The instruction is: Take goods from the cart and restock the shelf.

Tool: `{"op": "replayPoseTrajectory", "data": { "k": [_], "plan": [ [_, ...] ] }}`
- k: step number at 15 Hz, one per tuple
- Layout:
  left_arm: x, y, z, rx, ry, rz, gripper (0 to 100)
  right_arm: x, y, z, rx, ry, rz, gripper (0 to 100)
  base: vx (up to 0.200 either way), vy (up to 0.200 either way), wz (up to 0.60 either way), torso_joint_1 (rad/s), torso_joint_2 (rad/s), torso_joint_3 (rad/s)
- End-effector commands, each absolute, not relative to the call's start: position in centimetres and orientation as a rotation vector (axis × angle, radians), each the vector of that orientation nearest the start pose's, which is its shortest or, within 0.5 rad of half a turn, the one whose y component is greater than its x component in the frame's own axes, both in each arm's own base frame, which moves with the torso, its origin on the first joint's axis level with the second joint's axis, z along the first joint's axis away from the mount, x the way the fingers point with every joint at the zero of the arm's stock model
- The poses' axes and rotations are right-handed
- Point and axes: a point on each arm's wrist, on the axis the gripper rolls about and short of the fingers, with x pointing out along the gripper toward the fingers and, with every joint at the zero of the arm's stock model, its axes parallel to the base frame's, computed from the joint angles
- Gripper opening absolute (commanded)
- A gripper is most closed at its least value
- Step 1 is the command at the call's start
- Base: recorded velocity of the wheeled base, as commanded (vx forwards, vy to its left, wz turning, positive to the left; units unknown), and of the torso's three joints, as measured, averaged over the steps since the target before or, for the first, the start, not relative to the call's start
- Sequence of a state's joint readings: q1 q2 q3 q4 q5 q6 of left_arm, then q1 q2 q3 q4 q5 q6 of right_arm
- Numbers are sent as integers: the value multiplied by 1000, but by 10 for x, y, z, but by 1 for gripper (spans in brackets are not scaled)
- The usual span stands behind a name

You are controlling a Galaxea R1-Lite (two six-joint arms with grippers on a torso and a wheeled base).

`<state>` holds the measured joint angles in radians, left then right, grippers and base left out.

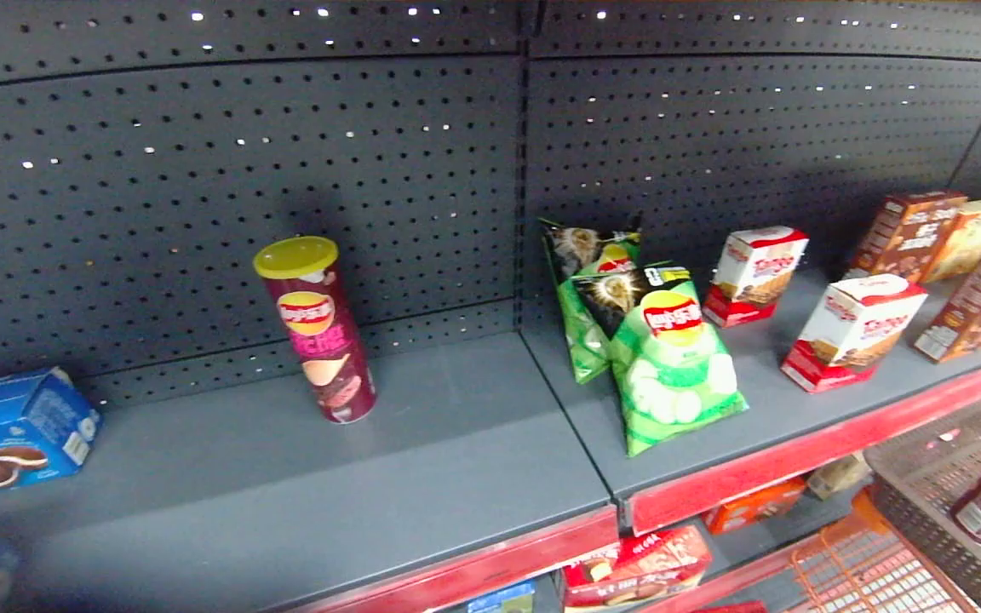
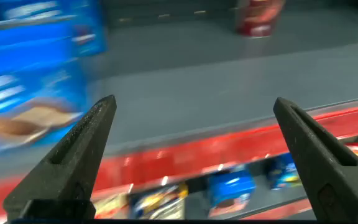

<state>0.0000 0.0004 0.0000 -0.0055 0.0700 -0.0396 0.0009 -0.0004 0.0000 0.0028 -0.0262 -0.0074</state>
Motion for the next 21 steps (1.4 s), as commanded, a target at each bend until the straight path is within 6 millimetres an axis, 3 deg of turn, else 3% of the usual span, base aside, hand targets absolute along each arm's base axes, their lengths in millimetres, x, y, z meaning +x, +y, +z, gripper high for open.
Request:
{"op": "replayPoseTrajectory", "data": {
  "k": [1,13,21],
  "plan": [
    [-23,2,76,-40,-8,70,100,-23,-1,75,-8,3,-25,100,0,0,-600,-2,2,2],
    [-23,2,76,-40,-8,70,100,-23,-1,75,-6,3,-26,100,0,0,-600,4,2,1],
    [-23,2,76,-40,-8,70,100,-23,-1,75,-5,3,-28,100,0,0,0,0,0,0]
  ]
}}
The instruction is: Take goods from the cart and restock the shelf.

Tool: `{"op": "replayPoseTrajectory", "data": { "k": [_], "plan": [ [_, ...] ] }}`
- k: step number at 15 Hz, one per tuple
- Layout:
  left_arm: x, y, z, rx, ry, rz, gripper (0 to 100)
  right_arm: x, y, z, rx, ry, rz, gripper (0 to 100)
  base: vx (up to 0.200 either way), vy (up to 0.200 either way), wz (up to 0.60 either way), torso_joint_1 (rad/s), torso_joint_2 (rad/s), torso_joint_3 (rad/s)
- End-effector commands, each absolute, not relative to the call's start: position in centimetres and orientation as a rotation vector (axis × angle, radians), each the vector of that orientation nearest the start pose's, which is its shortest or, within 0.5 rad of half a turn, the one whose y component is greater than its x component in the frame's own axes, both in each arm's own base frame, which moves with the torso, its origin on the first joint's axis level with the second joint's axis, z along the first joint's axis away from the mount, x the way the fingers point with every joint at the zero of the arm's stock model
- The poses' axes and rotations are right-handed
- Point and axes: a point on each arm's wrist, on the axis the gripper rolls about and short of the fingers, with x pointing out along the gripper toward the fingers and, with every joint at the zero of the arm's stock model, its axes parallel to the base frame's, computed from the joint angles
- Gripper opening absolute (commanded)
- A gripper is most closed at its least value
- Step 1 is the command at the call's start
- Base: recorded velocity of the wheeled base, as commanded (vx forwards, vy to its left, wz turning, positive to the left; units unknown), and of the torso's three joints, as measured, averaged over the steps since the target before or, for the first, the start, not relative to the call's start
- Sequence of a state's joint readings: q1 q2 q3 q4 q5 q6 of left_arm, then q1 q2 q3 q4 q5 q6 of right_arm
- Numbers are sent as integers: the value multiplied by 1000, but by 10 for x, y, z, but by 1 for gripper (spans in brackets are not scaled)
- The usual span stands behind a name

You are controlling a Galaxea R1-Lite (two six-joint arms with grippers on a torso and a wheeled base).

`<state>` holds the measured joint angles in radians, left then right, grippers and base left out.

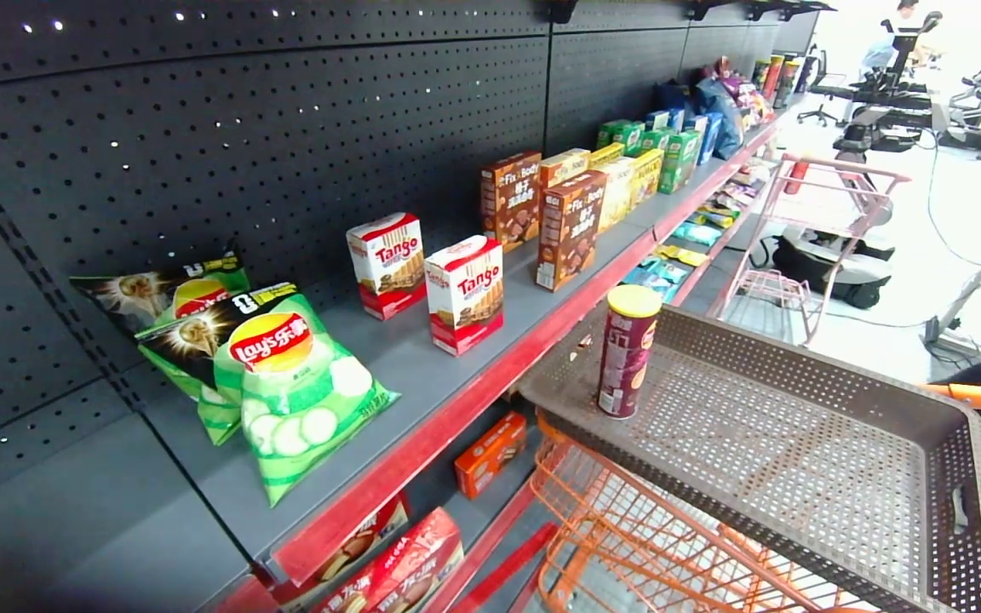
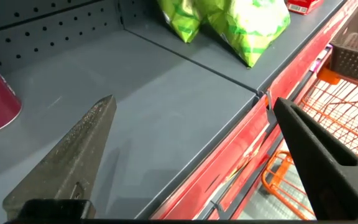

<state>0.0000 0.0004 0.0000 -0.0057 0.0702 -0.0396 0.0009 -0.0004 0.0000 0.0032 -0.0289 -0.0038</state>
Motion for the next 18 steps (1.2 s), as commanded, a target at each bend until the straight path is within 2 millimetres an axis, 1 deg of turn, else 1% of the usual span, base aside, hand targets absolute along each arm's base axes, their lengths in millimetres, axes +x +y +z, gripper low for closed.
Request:
{"op": "replayPoseTrajectory", "data": {
  "k": [1,17,18],
  "plan": [
    [-23,2,76,-40,-8,70,100,-23,-1,75,-5,3,-28,100,0,0,0,0,0,0],
    [-23,2,76,-40,-6,69,100,-23,-1,75,-9,3,-20,100,0,0,0,0,0,0],
    [-23,2,76,-40,-6,69,100,-24,0,80,-11,-17,9,100,0,0,0,0,0,0]
  ]
}}
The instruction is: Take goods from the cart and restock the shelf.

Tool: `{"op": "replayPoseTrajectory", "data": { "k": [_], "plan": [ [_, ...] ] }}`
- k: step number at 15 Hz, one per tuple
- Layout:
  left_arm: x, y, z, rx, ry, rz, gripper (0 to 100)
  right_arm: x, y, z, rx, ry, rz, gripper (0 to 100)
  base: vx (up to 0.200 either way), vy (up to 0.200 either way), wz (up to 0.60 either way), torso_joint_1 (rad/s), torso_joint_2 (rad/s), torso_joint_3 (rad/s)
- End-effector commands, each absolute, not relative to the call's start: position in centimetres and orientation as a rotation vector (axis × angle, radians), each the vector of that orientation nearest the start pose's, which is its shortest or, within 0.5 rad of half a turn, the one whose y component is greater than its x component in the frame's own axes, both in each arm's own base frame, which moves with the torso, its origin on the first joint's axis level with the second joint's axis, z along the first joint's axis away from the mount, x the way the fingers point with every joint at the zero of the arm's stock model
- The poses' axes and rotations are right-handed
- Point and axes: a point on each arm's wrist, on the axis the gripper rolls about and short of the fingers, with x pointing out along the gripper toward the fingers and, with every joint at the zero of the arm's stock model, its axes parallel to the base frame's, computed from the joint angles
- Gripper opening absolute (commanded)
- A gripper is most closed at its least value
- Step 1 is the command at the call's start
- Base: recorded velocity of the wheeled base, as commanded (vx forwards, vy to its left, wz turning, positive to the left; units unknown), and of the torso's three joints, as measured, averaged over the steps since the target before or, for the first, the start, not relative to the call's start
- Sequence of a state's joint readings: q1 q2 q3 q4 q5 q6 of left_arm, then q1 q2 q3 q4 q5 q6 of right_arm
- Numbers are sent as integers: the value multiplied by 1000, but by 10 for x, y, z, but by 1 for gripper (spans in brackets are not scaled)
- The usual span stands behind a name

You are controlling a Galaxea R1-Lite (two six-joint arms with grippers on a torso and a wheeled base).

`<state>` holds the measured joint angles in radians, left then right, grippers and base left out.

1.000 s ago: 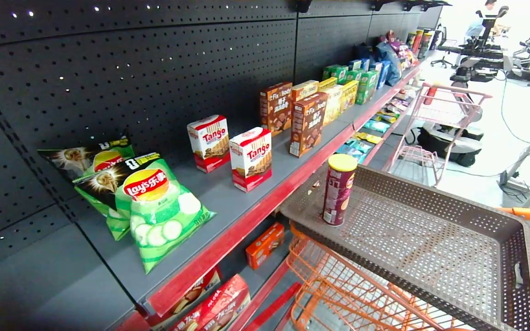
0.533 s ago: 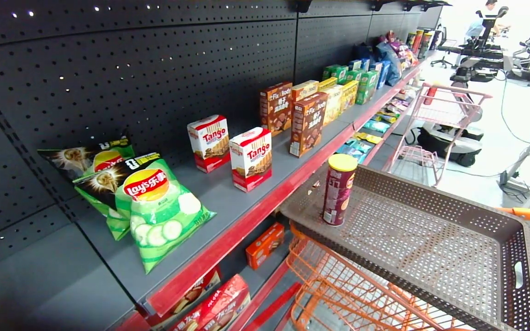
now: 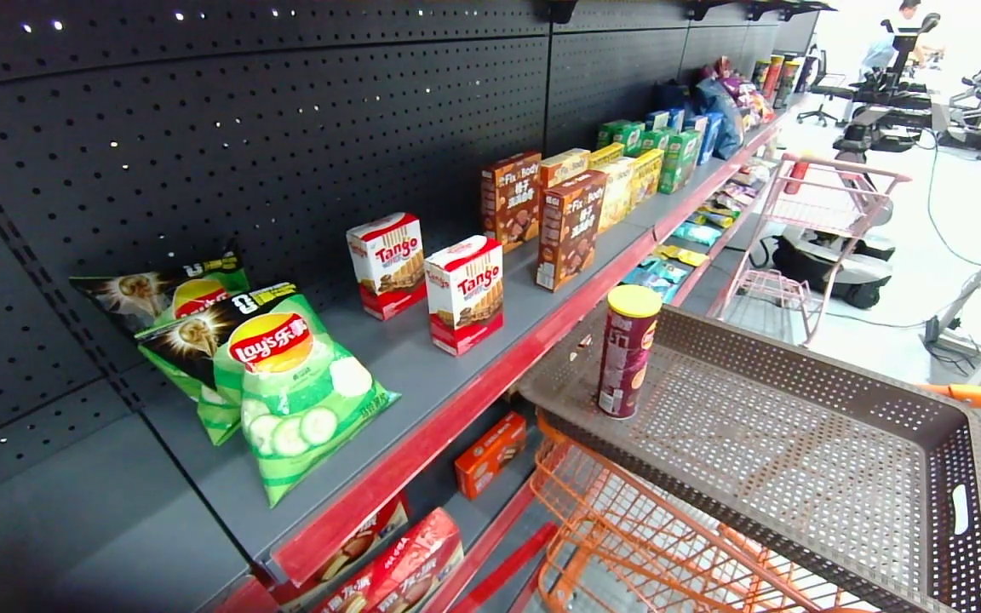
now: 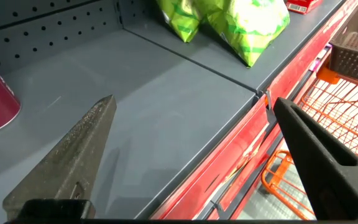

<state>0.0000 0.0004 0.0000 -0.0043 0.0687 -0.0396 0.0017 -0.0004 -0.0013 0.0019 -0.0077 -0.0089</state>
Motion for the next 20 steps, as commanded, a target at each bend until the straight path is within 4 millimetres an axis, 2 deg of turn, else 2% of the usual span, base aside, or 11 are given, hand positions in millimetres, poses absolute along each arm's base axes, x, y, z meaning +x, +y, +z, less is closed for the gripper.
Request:
{"op": "replayPoseTrajectory", "data": {
  "k": [1,2,3,4,7,9,10,14,15,17,20],
  "plan": [
    [-23,2,76,-40,-6,69,100,-31,1,145,0,-103,60,100,0,0,0,0,0,0],
    [-23,2,76,-40,-6,69,100,-14,1,190,56,-35,69,100,0,0,0,0,0,0],
    [-23,2,76,-40,-6,69,100,3,1,217,141,-5,42,100,0,0,0,0,0,0],
    [-23,2,76,-40,-6,69,100,9,1,225,157,7,35,100,0,0,0,0,0,0],
    [-23,2,76,-40,-6,69,100,35,0,218,229,126,10,100,0,0,0,0,0,0],
    [-23,2,76,-40,-6,69,100,43,0,214,182,153,20,100,0,0,0,0,0,0],
    [-23,2,76,-40,-6,69,100,59,-1,210,110,212,6,100,0,0,0,0,0,0],
    [-23,2,76,-40,-6,69,100,114,-7,206,91,253,-37,100,0,0,0,0,0,0],
    [-23,2,76,-40,-6,69,100,144,-10,205,58,235,-37,100,0,0,0,0,0,0],
    [-23,2,76,-40,-6,69,100,176,-13,201,5,192,-33,100,0,0,0,0,0,0],
    [-23,2,76,-40,-6,69,100,197,-10,196,8,201,75,100,0,0,0,0,0,0]
  ]
}}
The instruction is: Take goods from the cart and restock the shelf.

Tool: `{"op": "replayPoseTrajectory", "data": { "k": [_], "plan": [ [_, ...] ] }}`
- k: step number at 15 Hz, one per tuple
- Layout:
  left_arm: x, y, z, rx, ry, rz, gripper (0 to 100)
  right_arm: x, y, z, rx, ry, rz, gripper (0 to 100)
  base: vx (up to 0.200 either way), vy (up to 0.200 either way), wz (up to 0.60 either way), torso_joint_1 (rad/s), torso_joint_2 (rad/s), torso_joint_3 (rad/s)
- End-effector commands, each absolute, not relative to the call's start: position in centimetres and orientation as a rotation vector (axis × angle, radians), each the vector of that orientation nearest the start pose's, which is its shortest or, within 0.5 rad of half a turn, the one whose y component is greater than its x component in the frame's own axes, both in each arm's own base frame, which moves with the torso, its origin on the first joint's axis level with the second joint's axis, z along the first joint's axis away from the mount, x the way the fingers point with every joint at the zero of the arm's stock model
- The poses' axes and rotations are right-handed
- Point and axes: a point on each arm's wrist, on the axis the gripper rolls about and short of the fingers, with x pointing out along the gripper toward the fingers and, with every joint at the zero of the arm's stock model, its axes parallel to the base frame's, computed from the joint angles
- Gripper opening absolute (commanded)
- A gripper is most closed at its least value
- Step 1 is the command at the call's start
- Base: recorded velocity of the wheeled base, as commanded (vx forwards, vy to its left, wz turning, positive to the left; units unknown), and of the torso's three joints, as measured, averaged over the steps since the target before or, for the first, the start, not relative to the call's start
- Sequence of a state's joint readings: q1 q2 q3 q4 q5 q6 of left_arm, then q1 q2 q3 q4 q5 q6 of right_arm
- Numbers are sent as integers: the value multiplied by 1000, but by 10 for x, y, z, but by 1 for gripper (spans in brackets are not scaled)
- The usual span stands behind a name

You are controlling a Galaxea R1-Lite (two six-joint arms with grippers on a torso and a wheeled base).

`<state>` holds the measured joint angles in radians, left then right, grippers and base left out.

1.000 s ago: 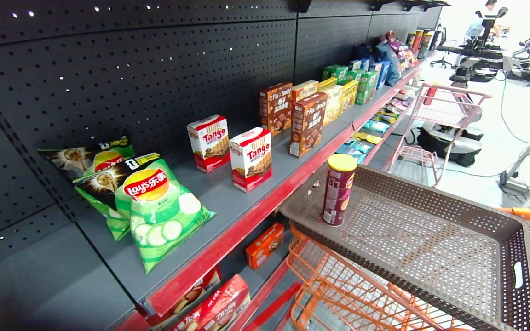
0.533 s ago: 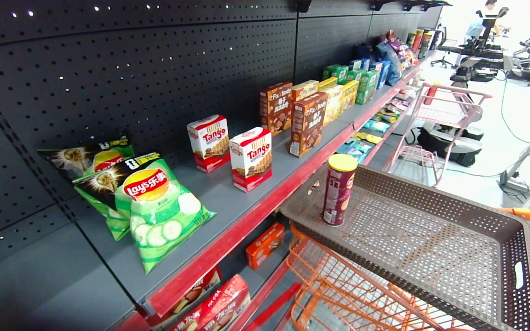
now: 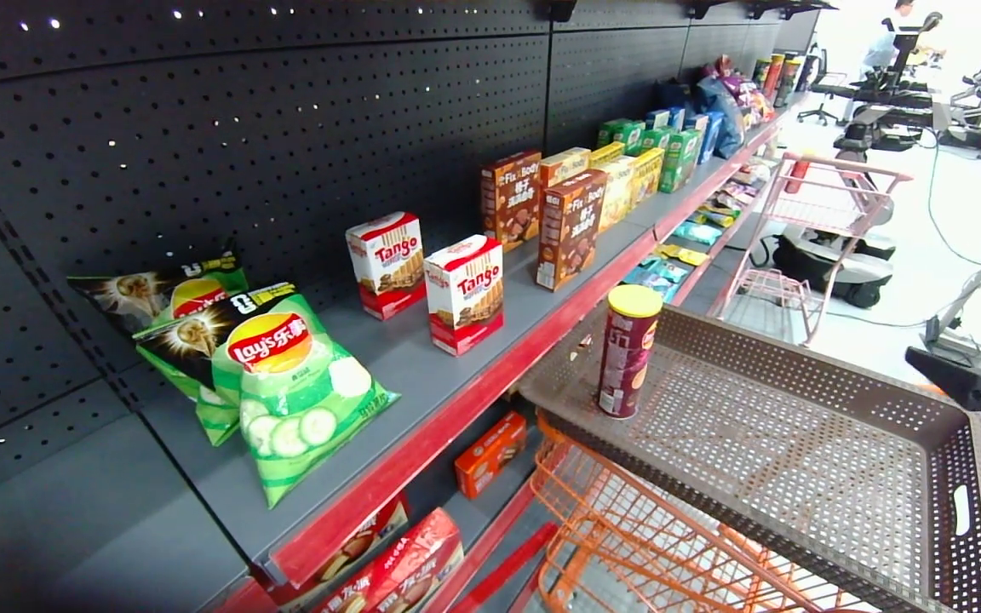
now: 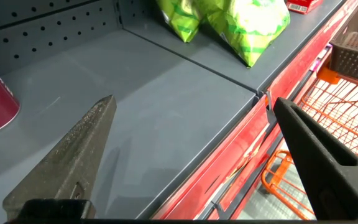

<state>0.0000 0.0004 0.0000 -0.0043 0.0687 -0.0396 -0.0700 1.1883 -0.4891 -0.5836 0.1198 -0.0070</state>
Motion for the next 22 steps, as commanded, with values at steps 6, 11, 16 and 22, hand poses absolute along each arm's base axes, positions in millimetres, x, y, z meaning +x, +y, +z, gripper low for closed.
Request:
{"op": "replayPoseTrajectory", "data": {
  "k": [6,11,16,22],
  "plan": [
    [-23,2,76,-40,-6,69,100,221,-2,187,-66,234,359,100,0,0,0,0,0,0],
    [-23,2,76,-40,-6,69,100,269,-1,180,-89,238,383,100,0,0,0,0,0,0],
    [-23,2,76,-40,-6,69,100,308,46,145,-111,184,539,100,0,0,0,0,0,0],
    [-23,2,76,-40,-6,69,100,360,72,118,-123,105,622,100,0,0,0,0,0,0]
  ]
}}
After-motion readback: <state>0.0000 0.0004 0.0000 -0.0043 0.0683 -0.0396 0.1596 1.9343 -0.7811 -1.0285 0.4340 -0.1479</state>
